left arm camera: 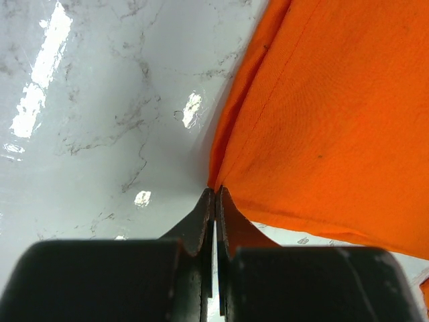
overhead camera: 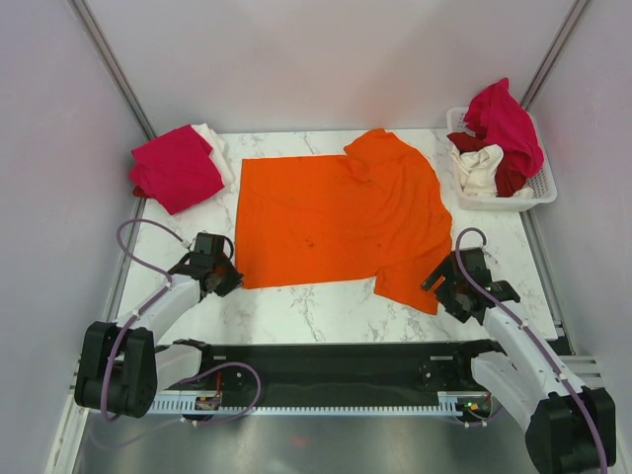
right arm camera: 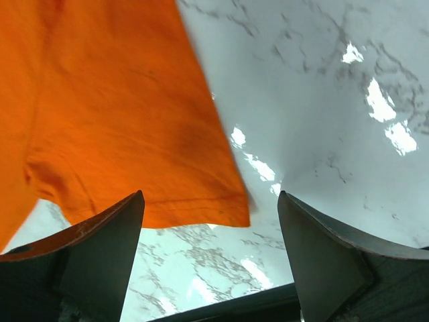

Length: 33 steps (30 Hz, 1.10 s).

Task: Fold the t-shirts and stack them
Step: Fold the tshirt

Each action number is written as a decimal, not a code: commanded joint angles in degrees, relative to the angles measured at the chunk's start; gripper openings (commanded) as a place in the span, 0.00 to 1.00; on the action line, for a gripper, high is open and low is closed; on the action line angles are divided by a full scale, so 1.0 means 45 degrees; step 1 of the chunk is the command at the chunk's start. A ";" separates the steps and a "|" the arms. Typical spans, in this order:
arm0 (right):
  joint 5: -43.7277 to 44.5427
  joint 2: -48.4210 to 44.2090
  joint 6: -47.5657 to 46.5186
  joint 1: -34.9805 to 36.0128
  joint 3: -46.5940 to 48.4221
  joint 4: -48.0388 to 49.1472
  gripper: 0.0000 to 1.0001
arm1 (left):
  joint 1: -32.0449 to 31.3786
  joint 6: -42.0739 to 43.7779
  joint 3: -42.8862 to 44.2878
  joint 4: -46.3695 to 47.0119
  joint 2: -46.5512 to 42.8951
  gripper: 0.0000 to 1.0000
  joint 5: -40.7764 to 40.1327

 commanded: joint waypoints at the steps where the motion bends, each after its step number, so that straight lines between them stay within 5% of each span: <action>1: -0.0400 -0.0424 0.0761 -0.0055 -0.0581 -0.0184 0.89 | -0.0034 -0.0237 -0.0028 0.0134 -0.0252 0.02 -0.0387; 8: -0.1005 -0.0463 0.0840 -0.0035 -0.0953 0.0226 0.69 | -0.0034 -0.0198 0.0049 0.0134 -0.0135 0.02 -0.0348; 11: -0.1298 -0.0619 0.0762 -0.0055 -0.1227 0.0480 0.46 | -0.0034 -0.0198 0.0069 0.0115 -0.0096 0.02 -0.0367; 14: -0.1299 -0.0950 0.0645 -0.0055 -0.1344 0.0481 0.36 | -0.0034 -0.0179 0.0088 0.0134 -0.0057 0.02 -0.0367; 18: -0.1299 -0.1381 0.0450 -0.0035 -0.1267 0.0461 0.00 | -0.0053 -0.0179 0.0108 0.0134 -0.0017 0.02 -0.0348; 33: -0.1006 -0.3138 -0.0704 -0.0035 0.3577 -0.3717 0.00 | -0.0034 -0.0140 -0.0029 -0.1523 -0.2791 0.02 0.0766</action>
